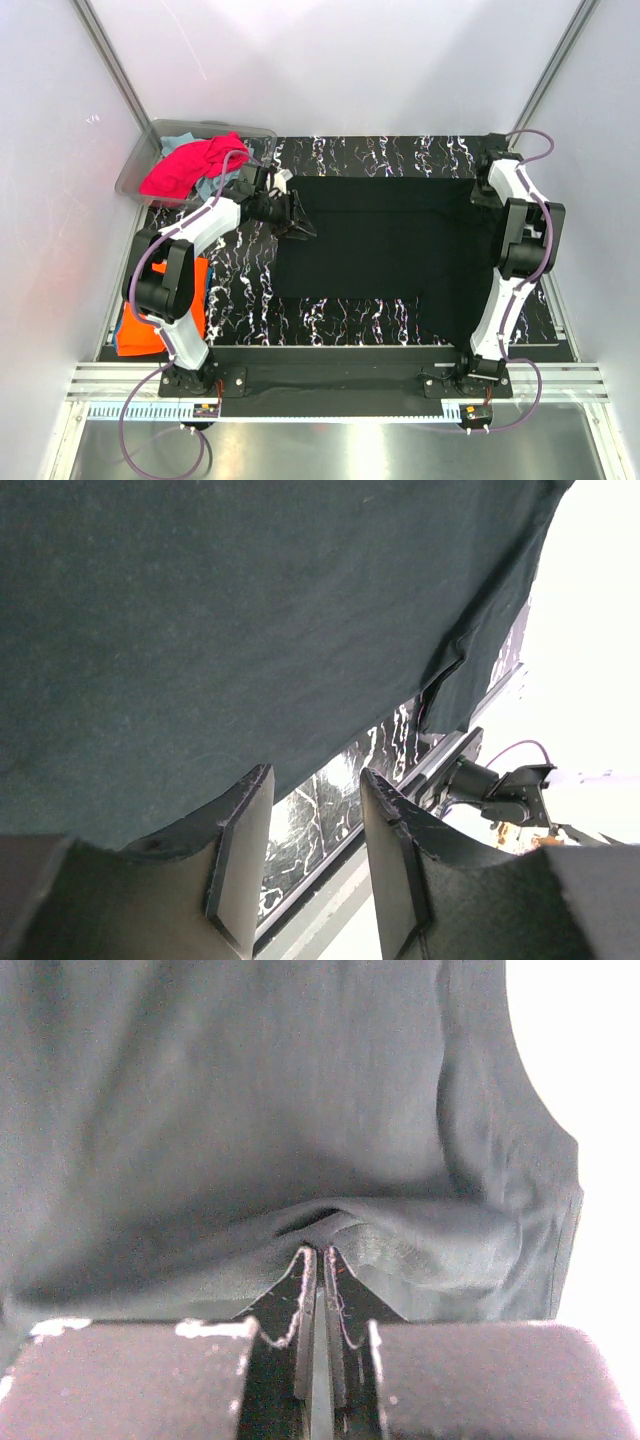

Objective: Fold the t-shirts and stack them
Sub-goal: Fold the tshirt

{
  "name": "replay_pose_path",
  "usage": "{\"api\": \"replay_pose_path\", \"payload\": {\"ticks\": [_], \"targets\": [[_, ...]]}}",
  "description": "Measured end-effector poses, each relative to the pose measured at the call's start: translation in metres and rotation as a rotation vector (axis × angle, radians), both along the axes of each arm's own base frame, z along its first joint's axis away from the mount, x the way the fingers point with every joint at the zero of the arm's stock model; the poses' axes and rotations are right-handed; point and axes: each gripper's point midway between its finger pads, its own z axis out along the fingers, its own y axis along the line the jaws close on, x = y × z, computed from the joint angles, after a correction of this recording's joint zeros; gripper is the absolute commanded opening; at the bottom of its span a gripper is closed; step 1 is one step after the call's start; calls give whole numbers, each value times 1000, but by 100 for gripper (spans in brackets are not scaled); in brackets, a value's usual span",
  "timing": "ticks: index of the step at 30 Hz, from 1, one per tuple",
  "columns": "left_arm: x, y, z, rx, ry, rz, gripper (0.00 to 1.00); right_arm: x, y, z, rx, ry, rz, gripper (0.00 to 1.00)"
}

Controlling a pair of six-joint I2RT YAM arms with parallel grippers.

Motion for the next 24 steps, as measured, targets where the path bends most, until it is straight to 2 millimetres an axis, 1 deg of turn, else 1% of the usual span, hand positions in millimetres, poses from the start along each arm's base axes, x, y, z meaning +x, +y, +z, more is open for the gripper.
{"api": "replay_pose_path", "payload": {"ticks": [2,6,10,11,13,14,16,17,19,20,21,22,23,24], "targets": [[-3,1,-2,7,8,-5,44,14,-8,0,-7,-18,-8,12],[-8,5,-9,28,32,-20,43,40,-21,-7,-7,-41,-21,16],[-16,9,-24,60,88,-29,43,68,-28,-16,9,-63,-29,39],[-17,10,-26,64,100,-30,43,72,-29,-16,14,-62,-34,49],[-19,11,-29,70,116,-32,43,72,-28,-13,24,-57,-48,62],[-20,11,-30,71,119,-32,43,68,-27,-10,29,-45,-52,65],[-21,11,-30,73,122,-34,43,59,-22,-4,47,-43,-59,65],[-21,11,-30,73,121,-36,43,48,-19,-1,59,-31,-62,65],[-20,10,-29,71,119,-39,42,26,-12,8,83,-14,-70,58],[-20,10,-28,69,117,-41,42,17,-8,14,98,-17,-73,54],[-20,9,-28,68,115,-43,42,11,-5,19,113,-31,-79,33],[-20,9,-27,66,114,-45,42,4,-2,24,128,-37,-79,24],[-20,9,-27,65,113,-46,42,1,0,27,143,-50,-94,23],[-20,8,-26,64,112,-48,42,-1,4,28,168,-68,-100,24]]}}
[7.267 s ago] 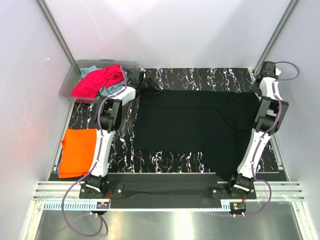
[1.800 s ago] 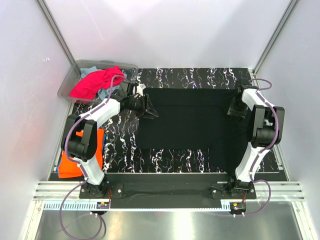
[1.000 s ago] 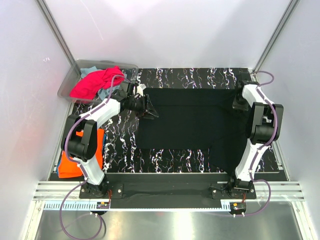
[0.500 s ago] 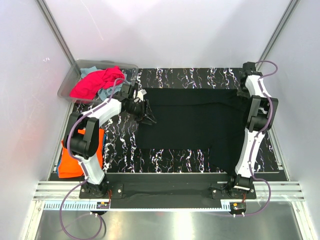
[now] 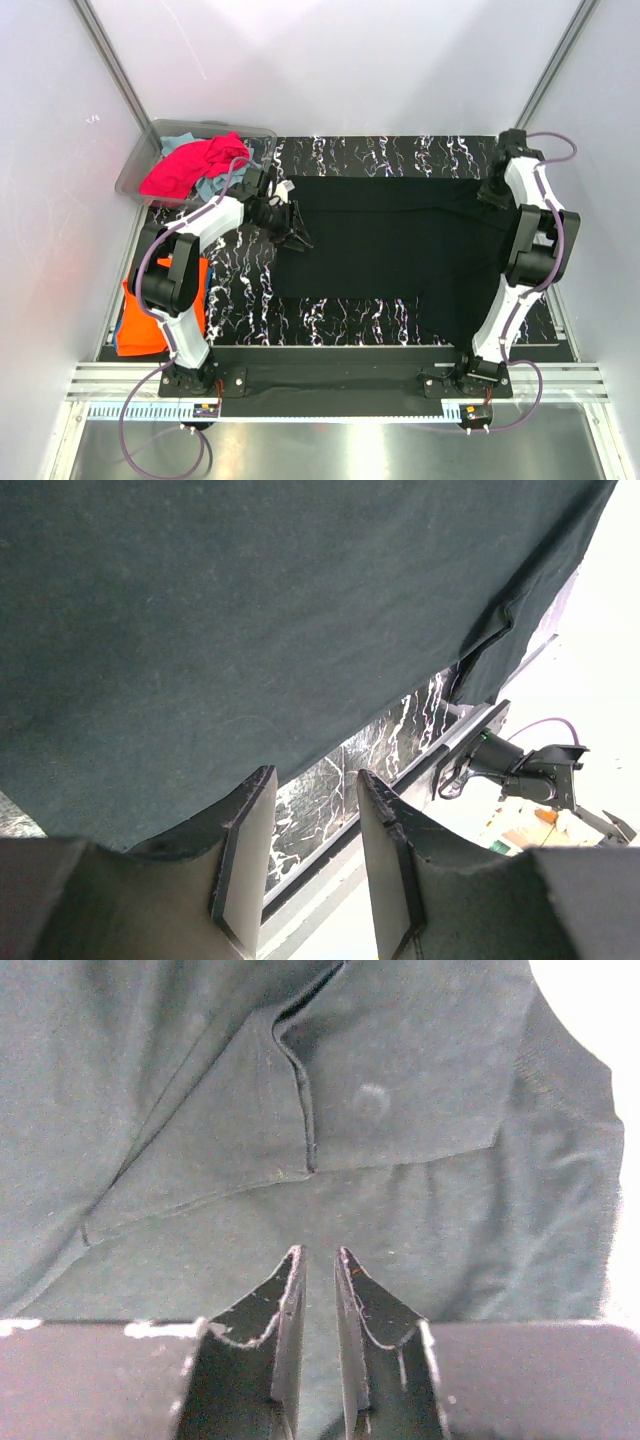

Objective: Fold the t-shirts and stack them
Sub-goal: Fold the tshirt

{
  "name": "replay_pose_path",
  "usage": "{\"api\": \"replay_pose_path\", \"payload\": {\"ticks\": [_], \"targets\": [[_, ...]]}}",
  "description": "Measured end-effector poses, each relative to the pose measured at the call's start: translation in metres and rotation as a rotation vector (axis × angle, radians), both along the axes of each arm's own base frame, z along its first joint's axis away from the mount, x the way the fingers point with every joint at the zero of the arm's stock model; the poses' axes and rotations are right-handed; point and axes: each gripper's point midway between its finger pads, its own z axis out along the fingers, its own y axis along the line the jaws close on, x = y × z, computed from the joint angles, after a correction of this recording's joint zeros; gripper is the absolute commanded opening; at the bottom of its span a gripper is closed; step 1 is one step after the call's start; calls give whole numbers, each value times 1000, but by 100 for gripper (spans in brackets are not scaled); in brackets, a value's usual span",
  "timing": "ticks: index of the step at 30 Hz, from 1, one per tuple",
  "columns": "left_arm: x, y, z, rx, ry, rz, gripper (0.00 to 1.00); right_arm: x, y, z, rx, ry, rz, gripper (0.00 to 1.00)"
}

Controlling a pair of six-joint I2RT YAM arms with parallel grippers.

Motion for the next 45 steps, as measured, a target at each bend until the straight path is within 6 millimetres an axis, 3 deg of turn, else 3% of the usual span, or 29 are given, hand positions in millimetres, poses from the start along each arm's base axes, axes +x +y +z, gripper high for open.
{"api": "replay_pose_path", "payload": {"ticks": [4,7,10,15,23,29,32,34,38,41,43,45], "targets": [[0,0,1,-4,0,-3,42,-7,-4,-16,125,-39,-62,39],[-1,-1,1,-4,1,-4,42,-13,-12,-35,205,-29,-115,43],[-1,-1,0,-4,3,-4,42,-10,-18,-46,248,-38,-142,45],[-1,0,-3,0,14,-4,42,-2,-7,-56,295,-47,-129,45],[-2,0,-4,1,16,-4,42,11,-3,-54,322,-96,-126,46],[-2,0,-5,3,22,-4,42,17,-1,-61,339,-102,-129,40],[-2,0,-7,4,26,-4,42,19,0,-68,354,-92,-133,29],[-2,0,-7,5,27,-4,42,20,0,-68,356,-97,-137,28],[-2,0,-7,5,28,-4,42,21,0,-67,358,-100,-143,13],[-3,0,-7,5,29,-4,42,21,0,-67,359,-100,-146,13],[-3,0,-7,5,29,-4,42,20,0,-68,360,-97,-146,24],[-2,0,-7,5,29,-4,42,19,1,-70,360,-92,-145,27]]}}
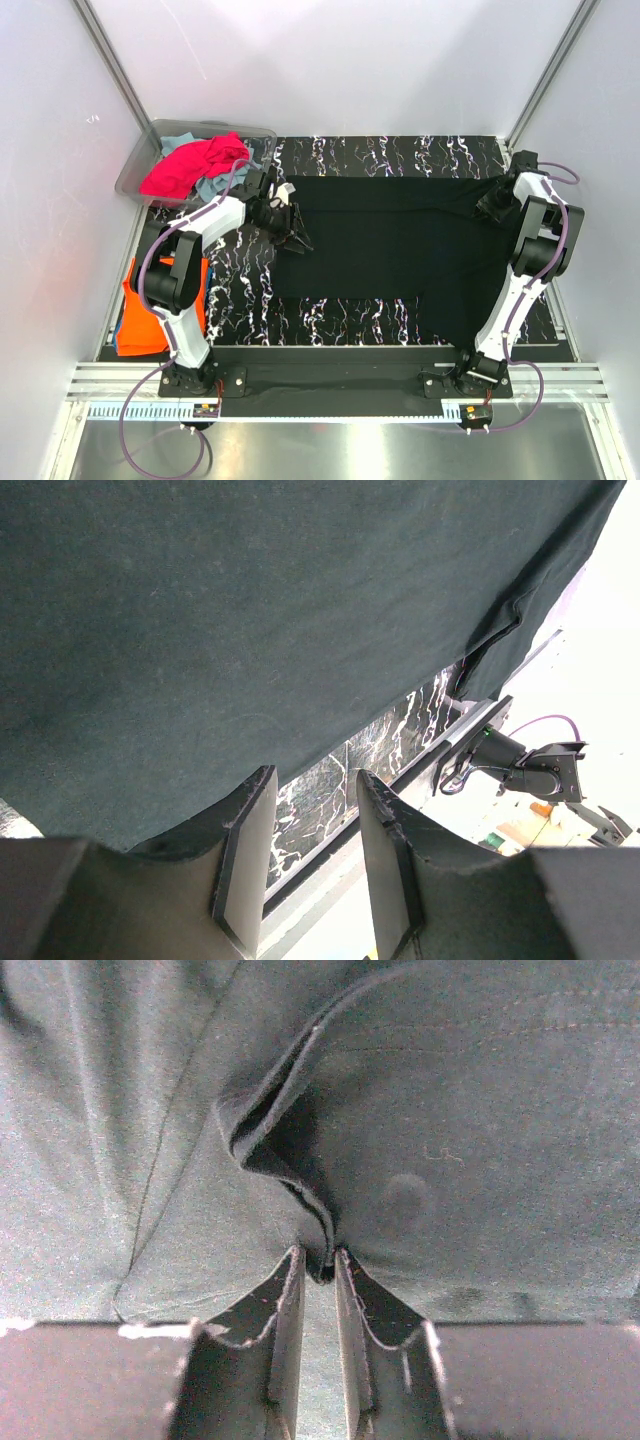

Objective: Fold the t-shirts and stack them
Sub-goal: Fold the tshirt

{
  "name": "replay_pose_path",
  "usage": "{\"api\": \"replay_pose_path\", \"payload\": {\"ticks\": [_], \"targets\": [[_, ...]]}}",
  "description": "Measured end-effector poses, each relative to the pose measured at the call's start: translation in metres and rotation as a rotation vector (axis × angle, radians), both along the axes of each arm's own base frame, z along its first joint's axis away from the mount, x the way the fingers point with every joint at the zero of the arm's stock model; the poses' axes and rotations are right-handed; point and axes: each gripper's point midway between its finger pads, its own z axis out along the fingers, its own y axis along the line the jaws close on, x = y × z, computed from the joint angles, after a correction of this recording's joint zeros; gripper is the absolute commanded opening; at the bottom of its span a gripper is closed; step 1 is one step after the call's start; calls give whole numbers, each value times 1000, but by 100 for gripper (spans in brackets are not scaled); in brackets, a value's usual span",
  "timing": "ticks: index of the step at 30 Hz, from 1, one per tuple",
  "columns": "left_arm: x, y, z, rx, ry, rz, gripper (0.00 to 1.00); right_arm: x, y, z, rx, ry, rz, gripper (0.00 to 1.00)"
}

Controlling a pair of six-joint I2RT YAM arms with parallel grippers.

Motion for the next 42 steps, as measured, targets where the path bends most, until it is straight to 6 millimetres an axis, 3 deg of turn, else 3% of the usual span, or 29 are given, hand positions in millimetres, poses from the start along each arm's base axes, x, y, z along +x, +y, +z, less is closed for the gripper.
{"api": "replay_pose_path", "payload": {"ticks": [15,19,20,25,37,42], "targets": [[1,0,1,0,-7,-5,42,1,1,1,6,-5,3,27],[1,0,1,0,-8,-5,42,1,2,1,10,-6,3,14],[1,0,1,0,-8,-5,42,1,2,1,12,-6,3,6],[1,0,1,0,-8,-5,42,-1,3,2,20,3,-6,0],[2,-1,1,-6,-5,-8,41,-32,19,31,82,57,-101,0],[3,-2,0,-7,-3,-9,41,-57,31,27,125,105,-161,0]]}}
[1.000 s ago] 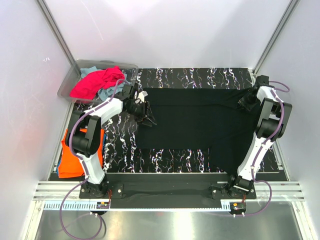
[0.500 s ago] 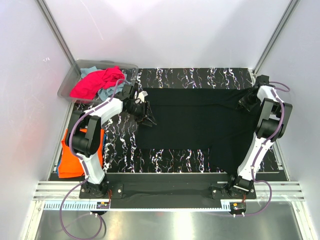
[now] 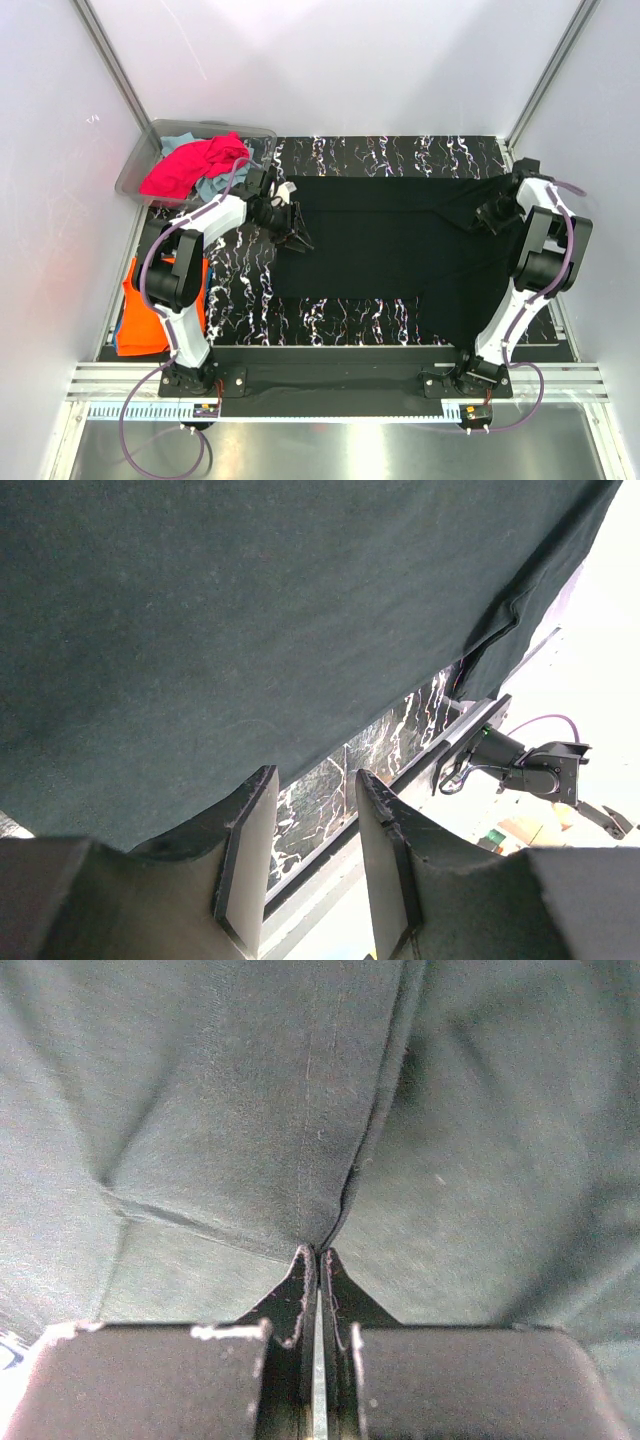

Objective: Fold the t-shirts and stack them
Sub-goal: Fold the tshirt

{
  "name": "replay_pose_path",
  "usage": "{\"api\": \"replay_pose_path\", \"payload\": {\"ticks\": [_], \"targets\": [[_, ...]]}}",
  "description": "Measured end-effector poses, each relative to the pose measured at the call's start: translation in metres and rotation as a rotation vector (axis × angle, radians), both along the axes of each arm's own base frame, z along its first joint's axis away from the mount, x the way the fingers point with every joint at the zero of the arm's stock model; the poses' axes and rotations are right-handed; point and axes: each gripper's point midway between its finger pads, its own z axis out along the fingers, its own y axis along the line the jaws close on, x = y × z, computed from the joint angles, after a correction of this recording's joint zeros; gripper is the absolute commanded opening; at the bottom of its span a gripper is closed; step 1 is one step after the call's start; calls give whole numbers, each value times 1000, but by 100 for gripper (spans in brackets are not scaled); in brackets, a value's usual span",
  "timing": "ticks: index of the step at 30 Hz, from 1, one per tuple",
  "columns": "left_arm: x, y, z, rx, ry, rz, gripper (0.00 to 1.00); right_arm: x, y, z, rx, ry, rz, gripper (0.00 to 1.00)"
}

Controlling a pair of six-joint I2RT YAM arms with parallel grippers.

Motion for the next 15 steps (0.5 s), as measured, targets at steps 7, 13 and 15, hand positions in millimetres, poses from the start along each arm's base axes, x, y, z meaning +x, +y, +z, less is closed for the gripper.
{"api": "replay_pose_path", "payload": {"ticks": [7,13,15], "targets": [[0,0,0,-2,-1,-3,42,-32,16,-15,59,71,-95,0],[0,0,0,-2,-1,-3,41,-41,27,-13,111,55,-206,9],[0,0,0,-2,-3,-5,42,-43,31,-14,135,49,-239,10]]}}
